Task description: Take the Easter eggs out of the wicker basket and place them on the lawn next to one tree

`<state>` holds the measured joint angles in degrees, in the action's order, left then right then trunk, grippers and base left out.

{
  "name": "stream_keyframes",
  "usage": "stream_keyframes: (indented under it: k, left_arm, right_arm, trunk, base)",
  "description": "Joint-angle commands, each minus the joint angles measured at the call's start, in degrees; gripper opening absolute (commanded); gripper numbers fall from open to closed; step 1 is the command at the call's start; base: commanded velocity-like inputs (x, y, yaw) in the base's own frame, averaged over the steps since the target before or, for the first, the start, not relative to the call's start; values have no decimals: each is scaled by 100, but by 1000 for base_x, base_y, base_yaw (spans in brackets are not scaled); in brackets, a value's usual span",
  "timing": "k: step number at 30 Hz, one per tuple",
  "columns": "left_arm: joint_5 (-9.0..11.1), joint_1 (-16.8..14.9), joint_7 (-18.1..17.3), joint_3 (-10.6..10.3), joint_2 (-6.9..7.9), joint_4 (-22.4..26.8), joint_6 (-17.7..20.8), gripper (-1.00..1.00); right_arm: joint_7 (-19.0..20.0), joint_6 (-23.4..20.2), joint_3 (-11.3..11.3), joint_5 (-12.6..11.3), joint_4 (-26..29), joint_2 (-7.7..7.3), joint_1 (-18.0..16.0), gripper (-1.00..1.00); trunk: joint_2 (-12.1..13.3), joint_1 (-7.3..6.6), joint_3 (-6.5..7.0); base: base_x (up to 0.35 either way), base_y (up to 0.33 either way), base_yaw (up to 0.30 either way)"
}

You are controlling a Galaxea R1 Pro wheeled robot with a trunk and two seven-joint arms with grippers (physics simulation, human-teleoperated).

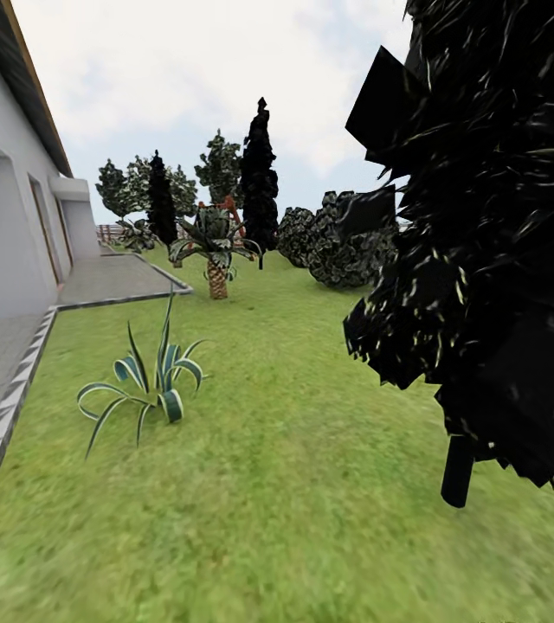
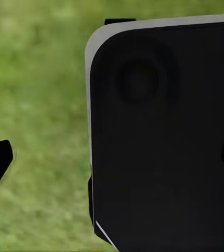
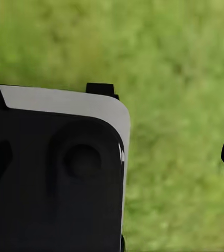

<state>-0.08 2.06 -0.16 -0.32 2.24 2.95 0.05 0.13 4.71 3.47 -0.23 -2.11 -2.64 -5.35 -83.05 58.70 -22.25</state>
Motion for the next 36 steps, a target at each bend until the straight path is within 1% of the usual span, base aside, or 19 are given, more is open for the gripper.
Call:
stream_keyframes:
  k: [1,7,28,36]
  left_arm:
    - [-1,4,-2,-3,0,13,2,100]
    - [-1,4,-2,-3,3,13,3,100]
    - [-10,4,-2,-3,5,13,4,100]
    - [-10,4,-2,-3,5,13,4,100]
  right_arm:
    - [-1,35,33,-3,-24,0,-10,100]
    - [-4,29,39,-1,-21,0,-10,100]
    - [-4,30,40,1,-19,0,-10,100]
    - [0,30,31,-3,-25,-4,-10,100]
  trunk:
    - [-3,3,-5]
    - [-3,3,-5]
    - [-3,3,-5]
    - [-3,3,-5]
  base:
    - [251,264,-282]
    - [249,265,-137]
    - [200,287,-6]
    - [198,289,-246]
